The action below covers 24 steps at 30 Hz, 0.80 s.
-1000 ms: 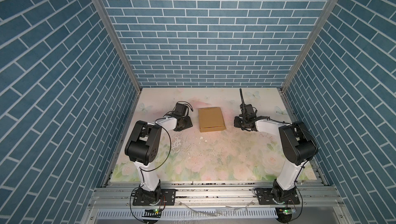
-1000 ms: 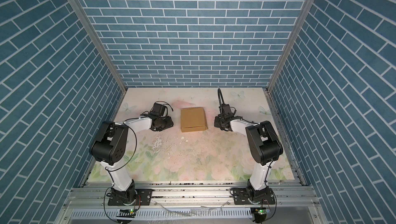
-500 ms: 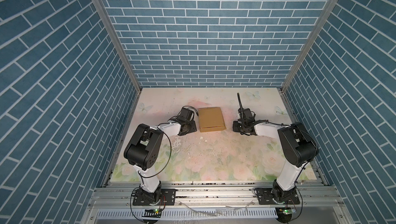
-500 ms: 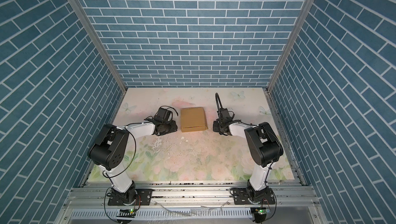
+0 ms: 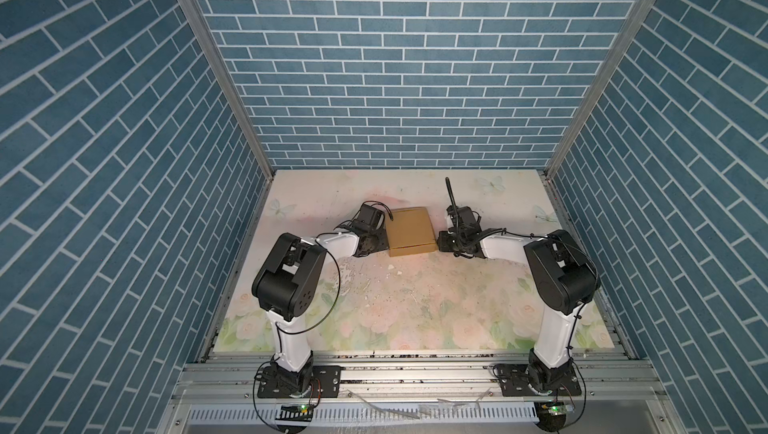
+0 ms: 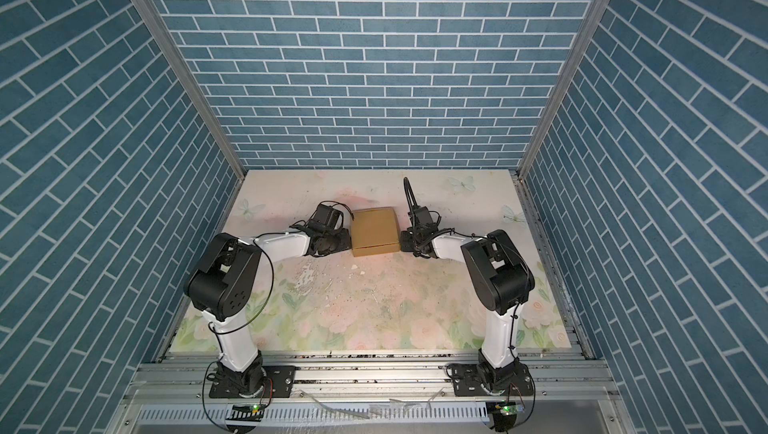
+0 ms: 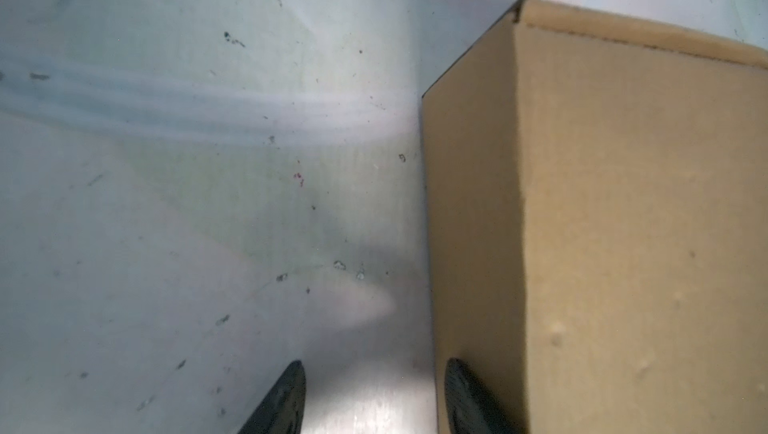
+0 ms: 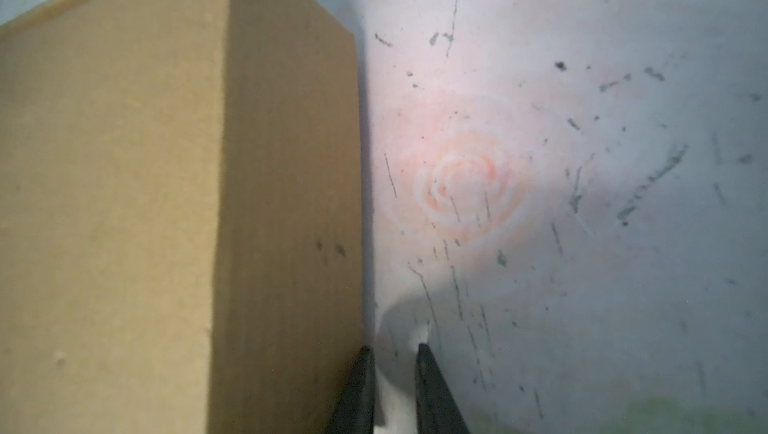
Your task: Fold the paper box
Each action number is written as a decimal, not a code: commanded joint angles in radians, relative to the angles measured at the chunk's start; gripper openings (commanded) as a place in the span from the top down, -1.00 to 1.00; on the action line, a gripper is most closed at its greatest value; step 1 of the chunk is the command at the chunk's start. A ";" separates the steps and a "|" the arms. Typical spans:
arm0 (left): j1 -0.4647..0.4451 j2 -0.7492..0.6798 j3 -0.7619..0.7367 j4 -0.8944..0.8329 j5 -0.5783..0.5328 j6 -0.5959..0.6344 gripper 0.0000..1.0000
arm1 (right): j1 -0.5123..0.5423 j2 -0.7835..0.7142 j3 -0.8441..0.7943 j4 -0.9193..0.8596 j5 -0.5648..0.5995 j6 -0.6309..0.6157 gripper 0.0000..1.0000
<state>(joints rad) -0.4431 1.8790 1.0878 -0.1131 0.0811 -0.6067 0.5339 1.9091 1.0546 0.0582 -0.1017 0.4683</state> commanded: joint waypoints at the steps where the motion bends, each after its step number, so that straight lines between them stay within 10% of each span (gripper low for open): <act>1: -0.016 0.059 -0.002 -0.060 0.013 -0.008 -0.12 | 0.024 0.038 0.020 -0.023 -0.035 0.041 0.60; 24: -0.019 0.031 0.008 -0.087 -0.014 0.008 -0.13 | 0.020 0.025 -0.006 0.045 -0.091 0.125 0.60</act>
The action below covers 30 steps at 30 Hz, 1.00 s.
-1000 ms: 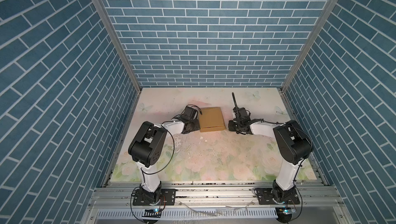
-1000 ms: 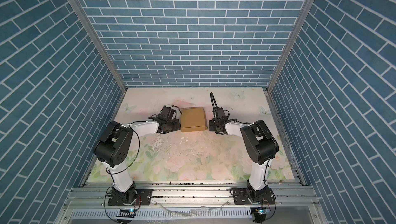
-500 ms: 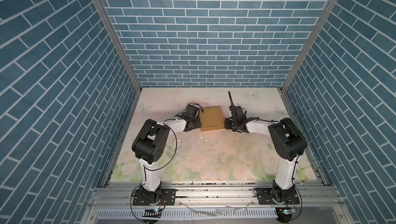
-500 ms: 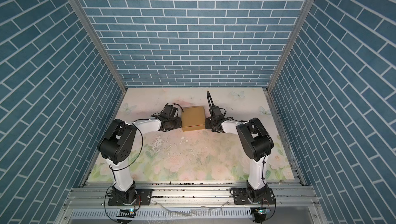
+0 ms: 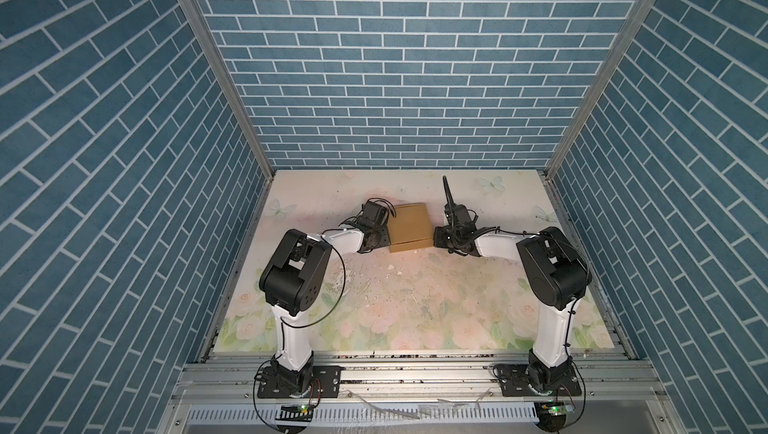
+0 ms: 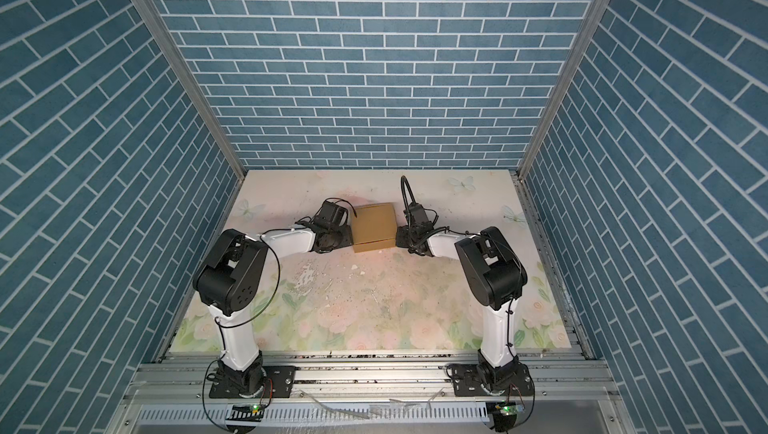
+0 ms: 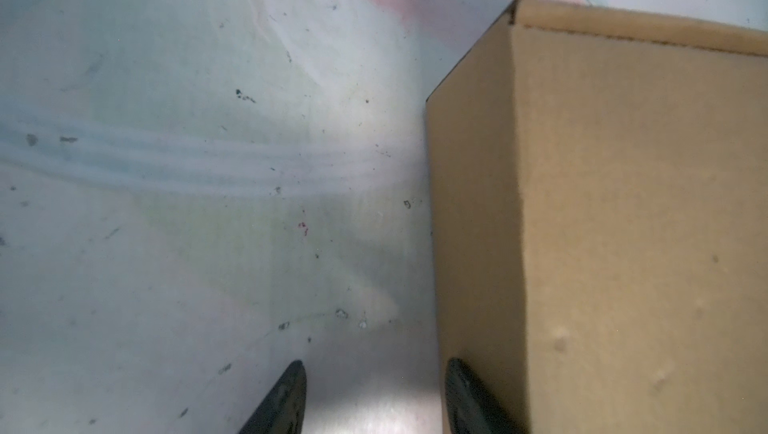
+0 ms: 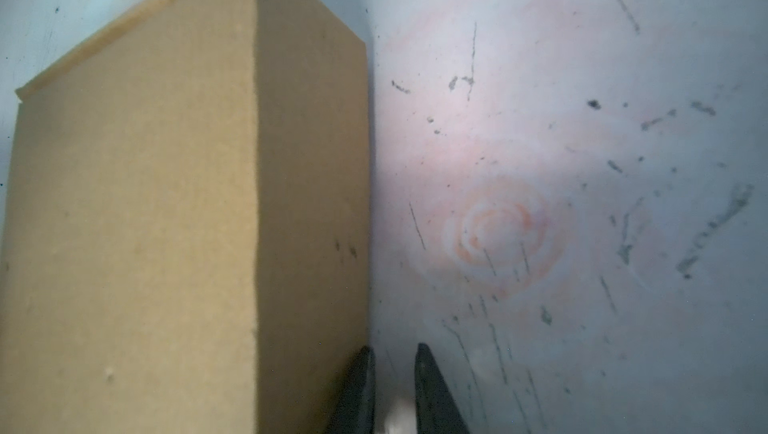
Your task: Fold the paper box
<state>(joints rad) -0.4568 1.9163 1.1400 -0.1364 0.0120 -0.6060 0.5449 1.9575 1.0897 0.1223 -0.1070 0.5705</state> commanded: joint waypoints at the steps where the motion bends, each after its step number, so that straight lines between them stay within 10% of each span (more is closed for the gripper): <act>1: 0.008 -0.021 -0.055 -0.065 0.055 0.009 -0.13 | 0.000 -0.039 -0.056 -0.012 -0.077 0.016 0.60; 30: 0.150 0.143 0.158 -0.084 0.143 -0.039 -0.13 | -0.104 0.185 0.224 0.035 -0.157 0.042 0.58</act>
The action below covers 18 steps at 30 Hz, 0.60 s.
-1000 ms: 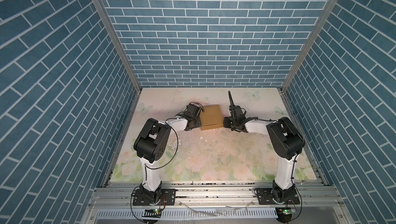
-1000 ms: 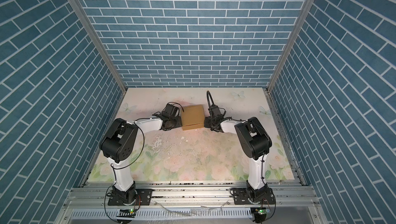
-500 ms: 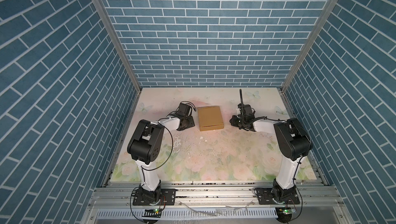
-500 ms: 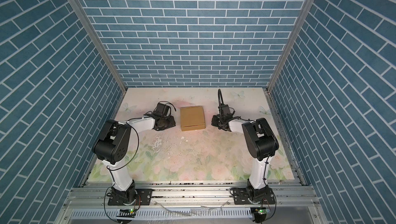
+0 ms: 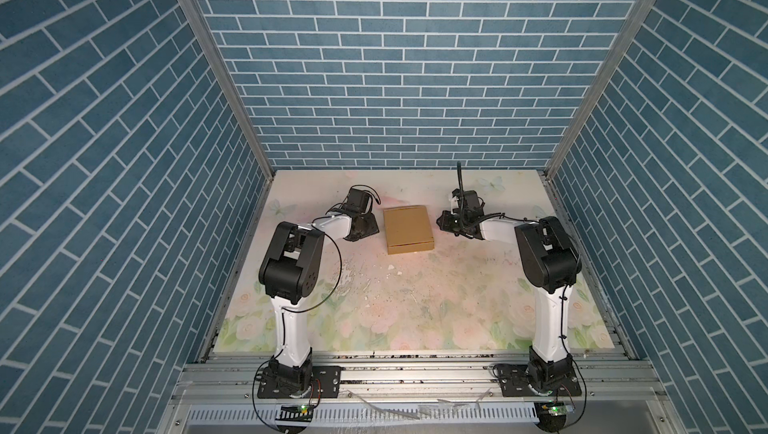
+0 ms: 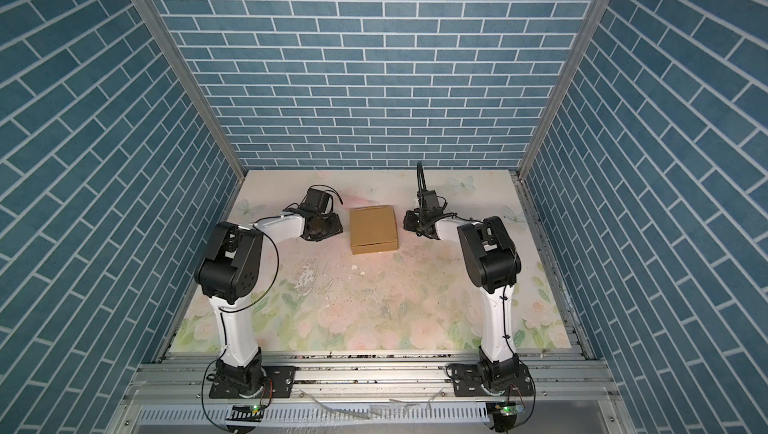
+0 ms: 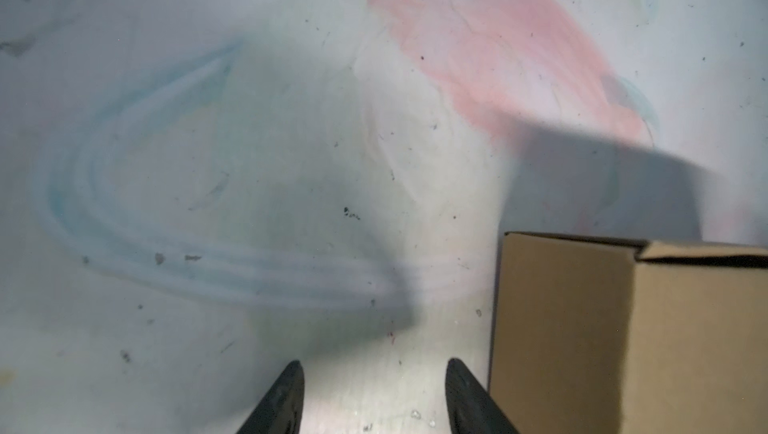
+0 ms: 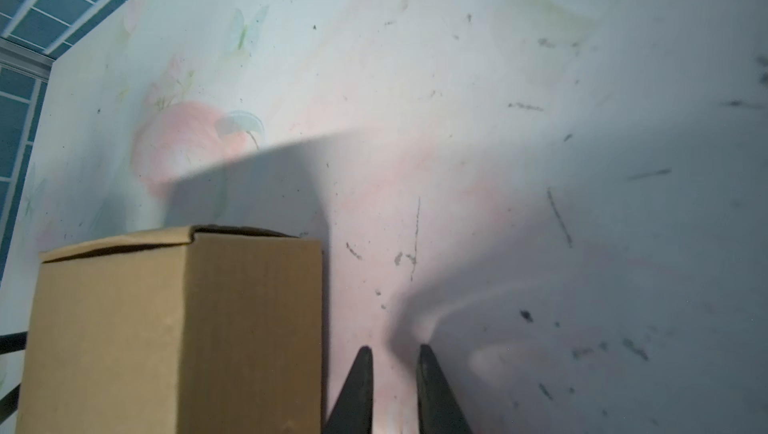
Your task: Fold the paper box
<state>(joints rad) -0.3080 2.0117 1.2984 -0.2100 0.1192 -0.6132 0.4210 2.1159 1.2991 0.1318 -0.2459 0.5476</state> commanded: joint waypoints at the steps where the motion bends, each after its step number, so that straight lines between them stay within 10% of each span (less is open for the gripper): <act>1: 0.001 0.052 0.002 0.000 0.044 -0.037 -0.13 | 0.024 0.037 0.022 0.029 -0.027 0.077 0.58; 18: -0.084 0.141 0.075 0.076 0.062 -0.110 -0.13 | 0.082 0.060 -0.054 0.215 -0.096 0.306 0.58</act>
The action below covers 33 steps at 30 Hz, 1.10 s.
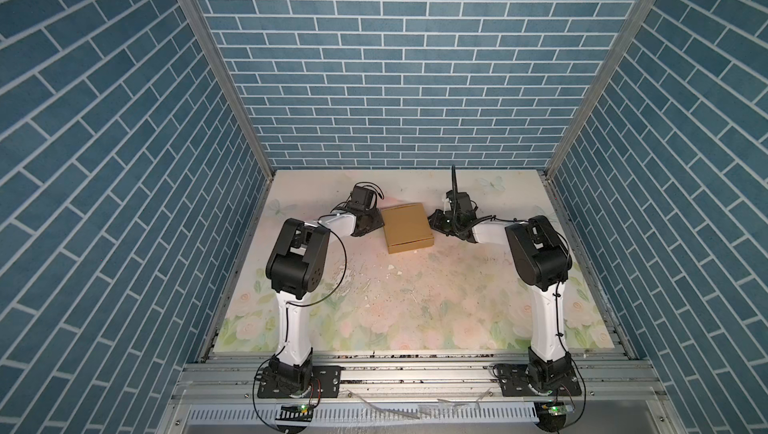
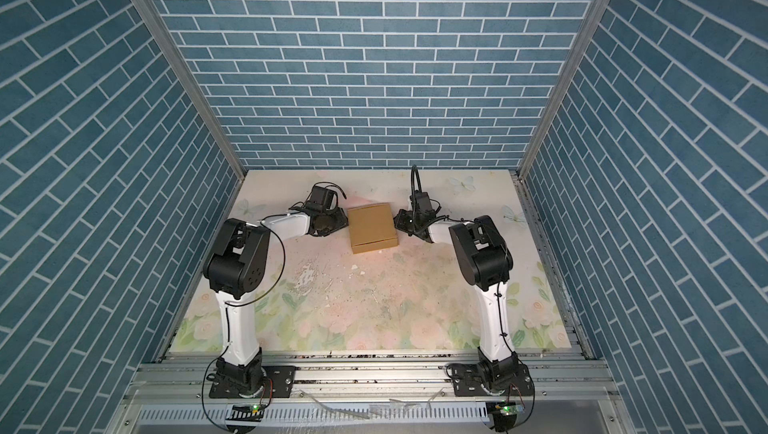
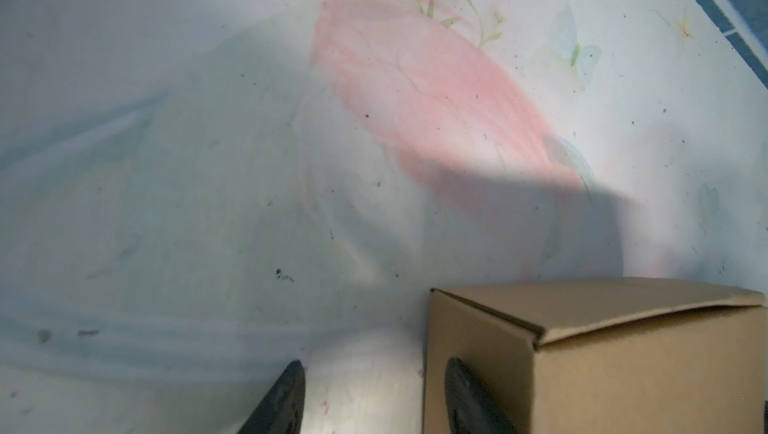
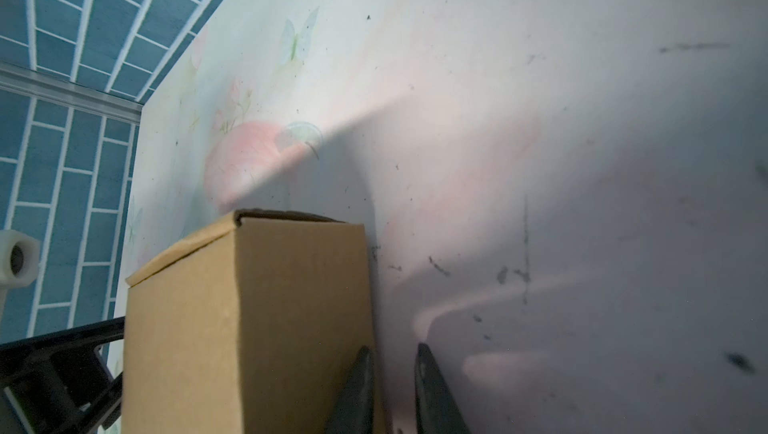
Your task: Fold the paper box
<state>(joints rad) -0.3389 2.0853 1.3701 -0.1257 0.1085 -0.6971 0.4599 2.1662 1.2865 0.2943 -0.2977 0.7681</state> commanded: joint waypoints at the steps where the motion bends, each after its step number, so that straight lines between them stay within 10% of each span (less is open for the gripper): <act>1: -0.058 0.073 0.008 -0.003 0.073 -0.031 -0.13 | 0.045 0.003 -0.065 0.077 -0.031 0.110 0.58; 13: -0.071 0.075 -0.002 0.054 0.072 -0.064 -0.13 | 0.081 0.004 -0.221 0.375 0.086 0.405 0.59; 25: 0.008 -0.067 -0.068 -0.016 0.017 0.033 -0.37 | -0.016 -0.072 -0.273 0.279 0.136 0.295 0.46; 33: 0.058 -0.282 -0.122 -0.116 -0.111 0.156 -0.82 | -0.109 -0.216 -0.254 0.118 0.228 0.049 -0.17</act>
<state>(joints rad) -0.2924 1.8893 1.2564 -0.1799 0.0647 -0.6163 0.3809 2.0281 1.0382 0.5198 -0.1360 0.9474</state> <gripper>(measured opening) 0.897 0.567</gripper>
